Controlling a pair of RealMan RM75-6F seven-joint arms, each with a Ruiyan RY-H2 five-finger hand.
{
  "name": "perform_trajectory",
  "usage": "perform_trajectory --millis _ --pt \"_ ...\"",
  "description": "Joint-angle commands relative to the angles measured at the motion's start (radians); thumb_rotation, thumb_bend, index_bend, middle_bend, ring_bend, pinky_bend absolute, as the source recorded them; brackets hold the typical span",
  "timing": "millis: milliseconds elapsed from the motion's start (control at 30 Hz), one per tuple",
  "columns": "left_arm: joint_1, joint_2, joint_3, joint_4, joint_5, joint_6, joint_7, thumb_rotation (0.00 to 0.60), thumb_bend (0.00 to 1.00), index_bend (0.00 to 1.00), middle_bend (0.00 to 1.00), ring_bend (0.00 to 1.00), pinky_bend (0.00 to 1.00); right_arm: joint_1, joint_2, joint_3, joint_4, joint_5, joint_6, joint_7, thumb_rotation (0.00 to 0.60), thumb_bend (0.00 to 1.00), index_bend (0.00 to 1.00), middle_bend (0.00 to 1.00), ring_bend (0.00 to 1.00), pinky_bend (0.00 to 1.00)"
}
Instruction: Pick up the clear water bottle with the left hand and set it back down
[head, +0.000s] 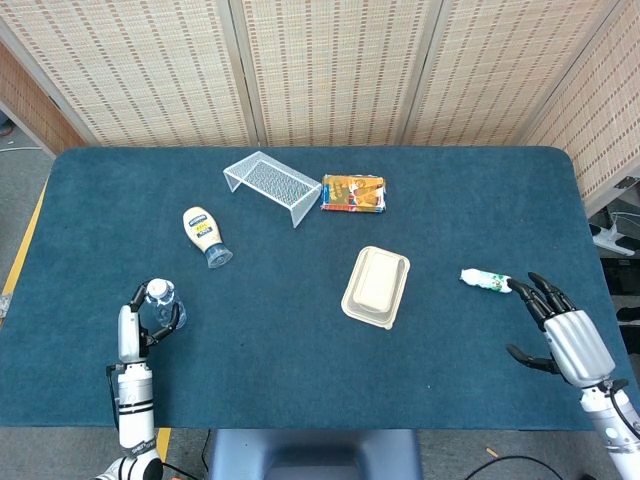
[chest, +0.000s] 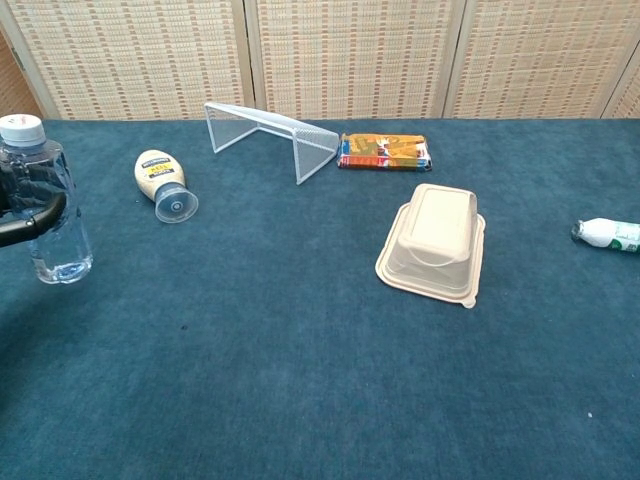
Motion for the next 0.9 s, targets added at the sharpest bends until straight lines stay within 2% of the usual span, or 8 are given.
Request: perform_trajectory --millis 33,200,300,467,633,900 --pt "0.004 -0.008 0.003 0.015 -0.002 -0.005 -0.002 0.600 0.71 0.71 0.70 0.59 0.63 0.000 0.001 -0.001 -0.001 -0.002 0.001 0.000 0.600 0.12 0.01 0.15 0.00 0.16" --pt "0.003 -0.021 0.004 0.041 -0.002 -0.014 -0.013 0.600 0.72 0.69 0.68 0.58 0.63 0.000 0.003 -0.004 -0.003 -0.004 -0.003 0.001 0.600 0.12 0.01 0.15 0.00 0.16" --pt "0.003 -0.026 0.010 0.058 0.003 -0.019 -0.023 0.600 0.71 0.65 0.64 0.54 0.58 0.001 0.003 -0.003 -0.002 -0.001 -0.004 0.000 0.600 0.12 0.01 0.15 0.00 0.16" --pt "0.003 -0.032 0.020 0.080 0.007 -0.037 -0.042 0.600 0.70 0.55 0.56 0.48 0.49 0.000 0.004 -0.004 -0.003 -0.003 -0.002 0.002 0.600 0.12 0.01 0.15 0.00 0.16" --pt "0.005 -0.033 0.025 0.092 0.008 -0.052 -0.065 0.600 0.63 0.42 0.44 0.38 0.39 0.000 0.005 -0.004 -0.003 -0.005 0.000 0.004 0.600 0.12 0.01 0.15 0.00 0.16" --pt "0.004 -0.015 0.040 0.091 0.022 -0.070 -0.080 0.600 0.56 0.27 0.29 0.25 0.24 -0.001 0.004 -0.005 -0.002 -0.006 0.002 0.002 0.600 0.12 0.01 0.15 0.00 0.16"
